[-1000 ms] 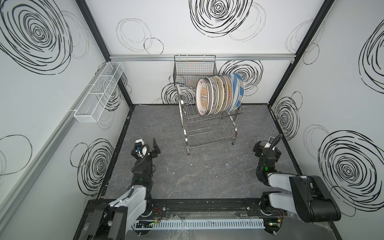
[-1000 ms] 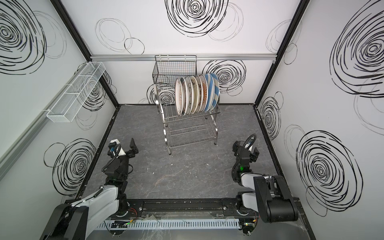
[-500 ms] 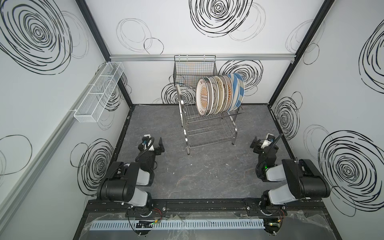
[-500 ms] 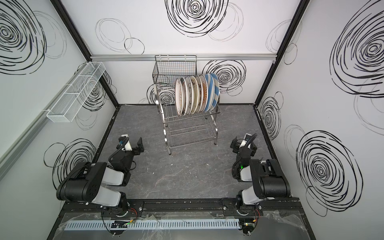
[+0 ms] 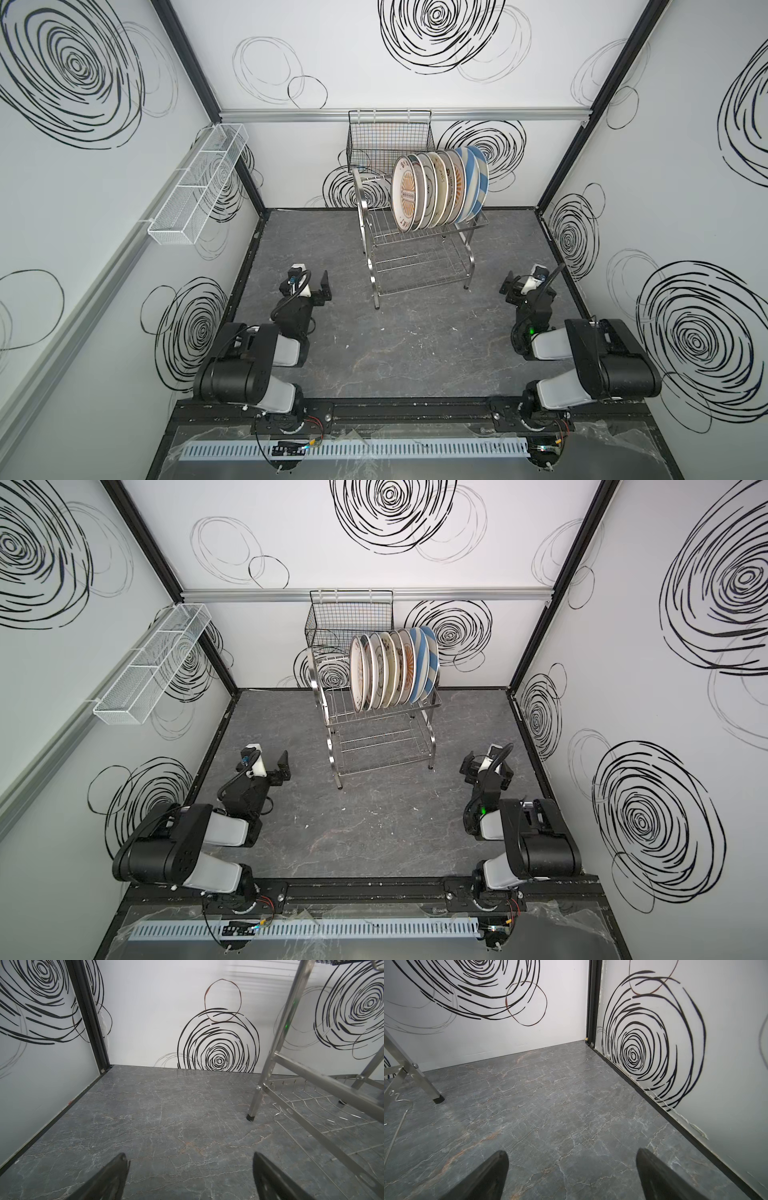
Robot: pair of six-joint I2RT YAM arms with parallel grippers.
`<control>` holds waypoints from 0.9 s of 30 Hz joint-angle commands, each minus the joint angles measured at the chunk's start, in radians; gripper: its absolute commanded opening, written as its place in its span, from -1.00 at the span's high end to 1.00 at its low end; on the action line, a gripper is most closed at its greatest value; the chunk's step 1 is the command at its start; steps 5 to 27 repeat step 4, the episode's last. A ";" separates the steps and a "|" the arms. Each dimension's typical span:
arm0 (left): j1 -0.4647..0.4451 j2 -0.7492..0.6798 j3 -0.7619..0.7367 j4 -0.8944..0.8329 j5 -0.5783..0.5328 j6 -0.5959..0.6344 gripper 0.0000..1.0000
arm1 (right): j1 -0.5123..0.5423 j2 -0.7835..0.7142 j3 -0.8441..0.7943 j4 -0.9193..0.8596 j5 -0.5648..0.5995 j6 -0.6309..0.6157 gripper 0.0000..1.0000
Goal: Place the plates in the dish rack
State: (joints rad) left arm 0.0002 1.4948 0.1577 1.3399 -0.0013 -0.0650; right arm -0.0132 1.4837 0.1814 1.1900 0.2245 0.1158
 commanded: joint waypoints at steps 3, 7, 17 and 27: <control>-0.003 0.003 0.013 0.065 0.011 0.022 -0.92 | 0.004 -0.015 0.017 0.010 0.003 -0.001 -1.00; -0.003 0.001 0.012 0.065 0.012 0.020 -0.92 | 0.004 -0.016 0.015 0.011 0.001 -0.001 -1.00; -0.003 0.001 0.012 0.065 0.012 0.020 -0.92 | 0.004 -0.016 0.015 0.011 0.001 -0.001 -1.00; -0.003 0.001 0.012 0.065 0.012 0.020 -0.92 | 0.004 -0.016 0.015 0.011 0.001 -0.001 -1.00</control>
